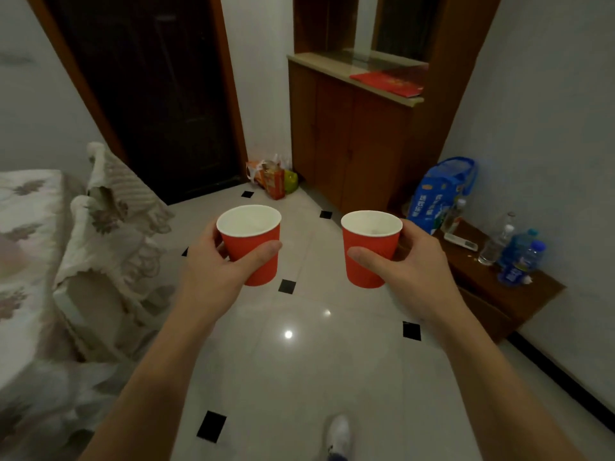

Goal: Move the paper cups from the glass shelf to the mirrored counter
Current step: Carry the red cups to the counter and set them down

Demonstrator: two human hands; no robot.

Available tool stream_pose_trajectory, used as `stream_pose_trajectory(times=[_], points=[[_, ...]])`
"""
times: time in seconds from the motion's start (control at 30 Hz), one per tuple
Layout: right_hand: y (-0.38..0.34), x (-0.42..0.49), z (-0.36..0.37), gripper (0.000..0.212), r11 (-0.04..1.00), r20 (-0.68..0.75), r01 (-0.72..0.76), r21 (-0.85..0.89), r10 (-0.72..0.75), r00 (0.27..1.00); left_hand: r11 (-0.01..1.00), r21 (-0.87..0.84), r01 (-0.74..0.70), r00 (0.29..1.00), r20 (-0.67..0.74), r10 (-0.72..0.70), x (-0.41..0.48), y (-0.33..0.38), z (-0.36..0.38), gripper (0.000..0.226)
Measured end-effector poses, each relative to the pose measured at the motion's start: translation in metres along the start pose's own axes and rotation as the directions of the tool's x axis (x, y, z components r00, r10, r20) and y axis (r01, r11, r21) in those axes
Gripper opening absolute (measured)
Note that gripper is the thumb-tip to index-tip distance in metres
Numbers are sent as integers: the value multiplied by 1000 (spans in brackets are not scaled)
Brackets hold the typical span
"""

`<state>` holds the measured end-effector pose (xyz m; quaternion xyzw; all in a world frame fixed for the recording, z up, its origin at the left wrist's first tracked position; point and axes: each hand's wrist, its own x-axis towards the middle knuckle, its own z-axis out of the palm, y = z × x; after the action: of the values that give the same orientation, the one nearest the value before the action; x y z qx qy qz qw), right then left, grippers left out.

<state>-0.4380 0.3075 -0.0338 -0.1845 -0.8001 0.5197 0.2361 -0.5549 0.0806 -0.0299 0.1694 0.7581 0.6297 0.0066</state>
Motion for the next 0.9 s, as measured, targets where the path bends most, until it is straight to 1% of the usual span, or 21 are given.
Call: stream_pose_trajectory(times=[0.13, 0.4, 0.47, 0.53, 0.63, 0.8, 0.9], points=[[15, 83, 4, 87, 999, 20, 38, 4, -38, 999, 1000, 17, -1, 1000, -14, 2, 71, -7, 36, 93], [31, 251, 14, 97, 999, 92, 40, 31, -43, 995, 999, 23, 35, 995, -99, -32, 216, -14, 94, 97], [35, 286, 22, 93, 998, 118, 47, 35, -51, 992, 999, 40, 12, 995, -104, -8, 246, -18, 100, 96], [39, 319, 31, 92, 997, 143, 59, 39, -64, 988, 998, 60, -9, 995, -103, 15, 275, -22, 104, 89], [48, 369, 48, 93, 998, 157, 62, 33, -66, 985, 998, 54, 10, 991, -131, -3, 321, -33, 109, 80], [67, 455, 94, 91, 998, 184, 55, 27, -59, 981, 998, 36, 52, 985, -166, -45, 401, -64, 110, 86], [76, 512, 126, 89, 999, 194, 52, 10, -53, 980, 997, 44, 57, 983, -180, -48, 461, -87, 105, 82]])
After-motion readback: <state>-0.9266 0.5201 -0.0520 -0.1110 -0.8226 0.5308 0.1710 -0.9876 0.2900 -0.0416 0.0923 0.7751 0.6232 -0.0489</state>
